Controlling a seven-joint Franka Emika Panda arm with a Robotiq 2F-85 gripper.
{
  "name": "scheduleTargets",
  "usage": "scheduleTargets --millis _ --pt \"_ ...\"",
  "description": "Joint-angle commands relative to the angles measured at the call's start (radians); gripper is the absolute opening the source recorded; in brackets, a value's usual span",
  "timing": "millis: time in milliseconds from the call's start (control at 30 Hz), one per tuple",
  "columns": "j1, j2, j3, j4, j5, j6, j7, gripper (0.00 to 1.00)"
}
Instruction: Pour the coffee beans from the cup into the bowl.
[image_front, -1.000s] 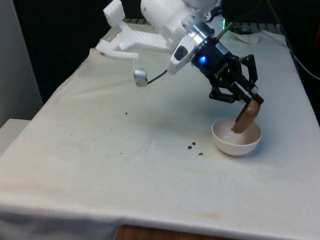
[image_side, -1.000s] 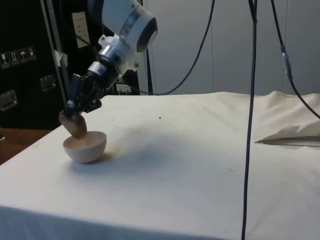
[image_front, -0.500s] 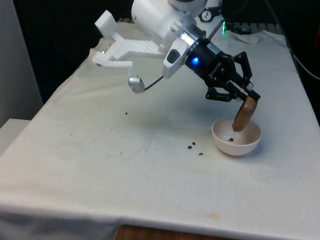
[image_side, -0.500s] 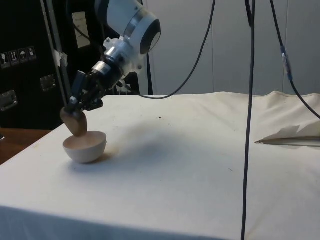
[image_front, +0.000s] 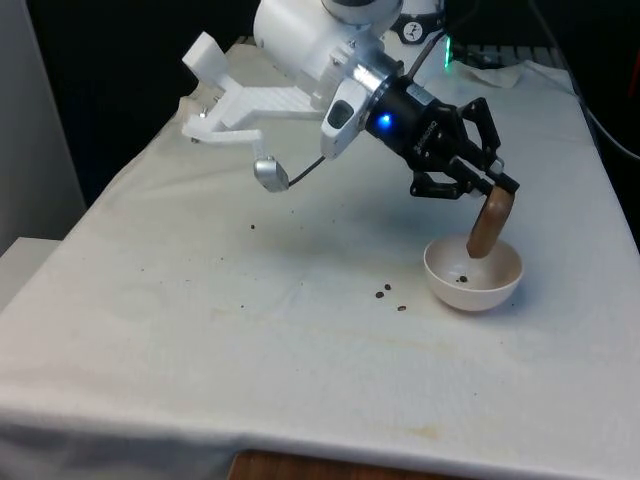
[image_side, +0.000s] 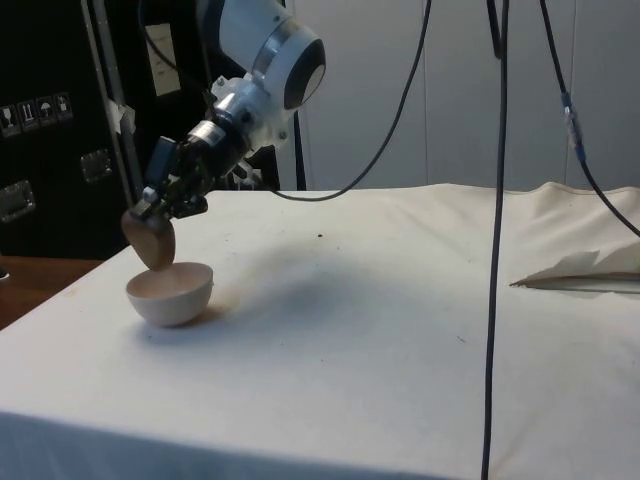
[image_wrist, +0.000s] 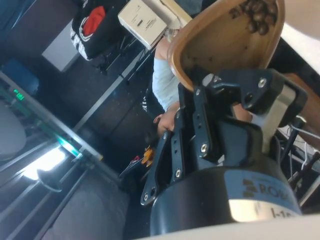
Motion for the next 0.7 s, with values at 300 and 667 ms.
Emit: scheduleTargets --millis 300,667 --pt "-0.004 0.005 -0.007 0.002 0.022 -0.044 0.000 0.03" --pt "-0.003 0.005 -0.010 0.000 0.017 -0.055 0.000 0.03"
